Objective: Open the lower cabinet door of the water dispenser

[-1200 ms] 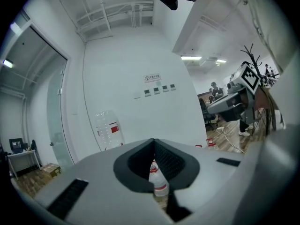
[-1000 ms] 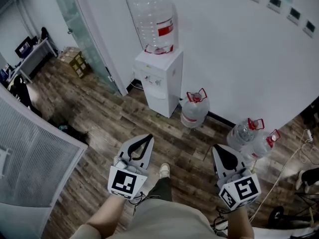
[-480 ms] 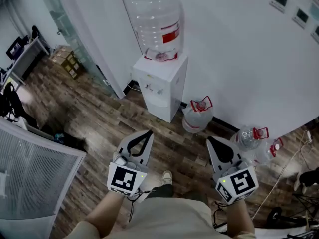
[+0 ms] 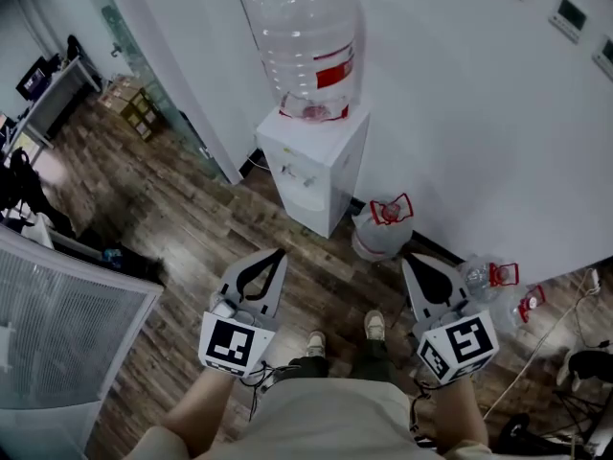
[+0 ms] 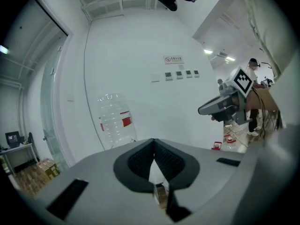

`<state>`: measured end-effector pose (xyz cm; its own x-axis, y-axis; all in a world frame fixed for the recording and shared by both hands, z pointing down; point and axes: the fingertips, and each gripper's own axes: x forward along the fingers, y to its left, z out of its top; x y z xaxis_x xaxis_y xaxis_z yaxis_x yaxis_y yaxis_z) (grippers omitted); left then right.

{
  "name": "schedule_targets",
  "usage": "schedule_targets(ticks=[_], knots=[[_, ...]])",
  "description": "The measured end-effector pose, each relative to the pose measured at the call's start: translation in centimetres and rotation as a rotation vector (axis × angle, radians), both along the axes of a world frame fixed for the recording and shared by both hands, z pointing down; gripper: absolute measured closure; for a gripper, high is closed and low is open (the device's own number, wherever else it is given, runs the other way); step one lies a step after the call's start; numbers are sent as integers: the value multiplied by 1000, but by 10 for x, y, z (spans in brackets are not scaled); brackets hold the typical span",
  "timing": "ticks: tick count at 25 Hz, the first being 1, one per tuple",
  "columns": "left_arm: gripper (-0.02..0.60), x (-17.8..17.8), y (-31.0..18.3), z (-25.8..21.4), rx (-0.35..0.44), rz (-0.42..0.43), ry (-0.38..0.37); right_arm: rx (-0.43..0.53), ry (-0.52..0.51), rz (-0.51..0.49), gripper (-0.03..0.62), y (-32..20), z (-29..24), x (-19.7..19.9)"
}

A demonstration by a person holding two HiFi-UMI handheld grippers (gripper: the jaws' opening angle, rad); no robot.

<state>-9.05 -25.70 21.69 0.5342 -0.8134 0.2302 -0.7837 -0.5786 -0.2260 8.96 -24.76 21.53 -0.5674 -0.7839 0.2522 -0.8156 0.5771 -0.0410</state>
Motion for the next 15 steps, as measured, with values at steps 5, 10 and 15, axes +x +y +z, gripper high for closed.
schedule_targets(ticks=[5, 10, 15], knots=[[576, 8, -24, 11, -16, -114, -43, -16, -6, -90, 586, -35, 8, 21], [577, 30, -47, 17, -29, -215, -25, -35, 10, -190, 587, -71, 22, 46], [576, 59, -59, 28, -37, -259, -25, -64, 11, -256, 586, -101, 38, 61]])
